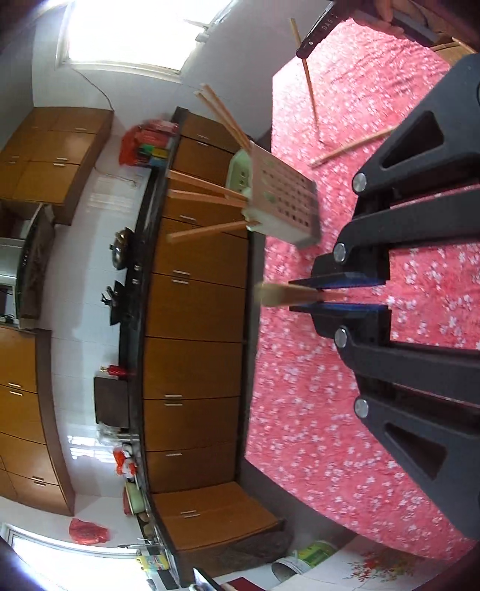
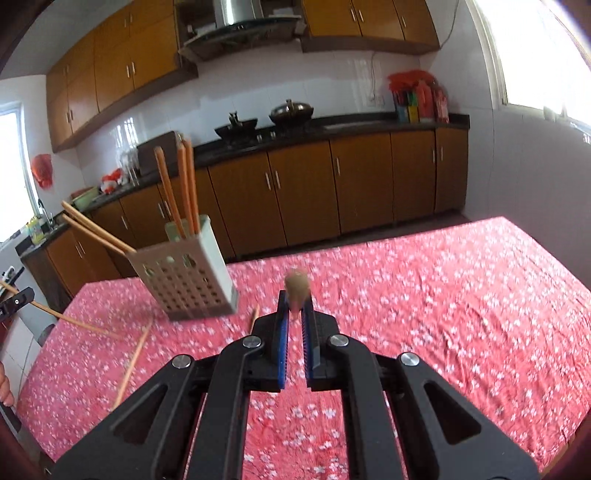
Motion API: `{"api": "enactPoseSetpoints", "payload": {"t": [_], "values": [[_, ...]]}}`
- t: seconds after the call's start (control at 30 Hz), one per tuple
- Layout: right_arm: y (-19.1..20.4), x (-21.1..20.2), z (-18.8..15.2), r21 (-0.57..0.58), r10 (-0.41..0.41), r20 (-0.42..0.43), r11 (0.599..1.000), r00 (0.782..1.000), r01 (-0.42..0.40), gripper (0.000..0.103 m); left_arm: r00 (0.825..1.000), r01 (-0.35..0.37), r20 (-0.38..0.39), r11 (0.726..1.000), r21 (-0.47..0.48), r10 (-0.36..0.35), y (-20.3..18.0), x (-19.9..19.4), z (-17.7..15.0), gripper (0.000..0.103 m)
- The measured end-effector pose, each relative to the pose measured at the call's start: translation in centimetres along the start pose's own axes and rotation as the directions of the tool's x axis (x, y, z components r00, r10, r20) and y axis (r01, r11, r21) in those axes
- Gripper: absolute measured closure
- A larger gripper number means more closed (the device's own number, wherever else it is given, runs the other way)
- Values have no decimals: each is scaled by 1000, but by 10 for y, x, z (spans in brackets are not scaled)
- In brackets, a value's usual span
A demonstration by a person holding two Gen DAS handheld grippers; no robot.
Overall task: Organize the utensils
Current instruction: 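Carry the left gripper's chopstick into the holder while the right gripper inserts its own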
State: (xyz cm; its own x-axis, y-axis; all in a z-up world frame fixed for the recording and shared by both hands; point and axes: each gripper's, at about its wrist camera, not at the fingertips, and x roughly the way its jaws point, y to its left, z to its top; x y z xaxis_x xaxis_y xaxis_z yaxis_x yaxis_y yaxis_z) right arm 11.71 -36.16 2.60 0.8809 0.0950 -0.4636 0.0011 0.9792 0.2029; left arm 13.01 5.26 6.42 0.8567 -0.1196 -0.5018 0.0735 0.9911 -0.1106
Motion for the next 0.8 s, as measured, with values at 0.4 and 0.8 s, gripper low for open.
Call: {"api": "enactPoseSetpoints", "payload": {"t": [0.4,0.8], "values": [[42,-44,68,-29,223,144,975,964,-221,96,985,153,63,985,81,-158,-39,-34,49,96],[84,-38,115,-98,256,275,966,927,-237,96,957,182,215,980,82,-196,-96,-28,115,96]]}}
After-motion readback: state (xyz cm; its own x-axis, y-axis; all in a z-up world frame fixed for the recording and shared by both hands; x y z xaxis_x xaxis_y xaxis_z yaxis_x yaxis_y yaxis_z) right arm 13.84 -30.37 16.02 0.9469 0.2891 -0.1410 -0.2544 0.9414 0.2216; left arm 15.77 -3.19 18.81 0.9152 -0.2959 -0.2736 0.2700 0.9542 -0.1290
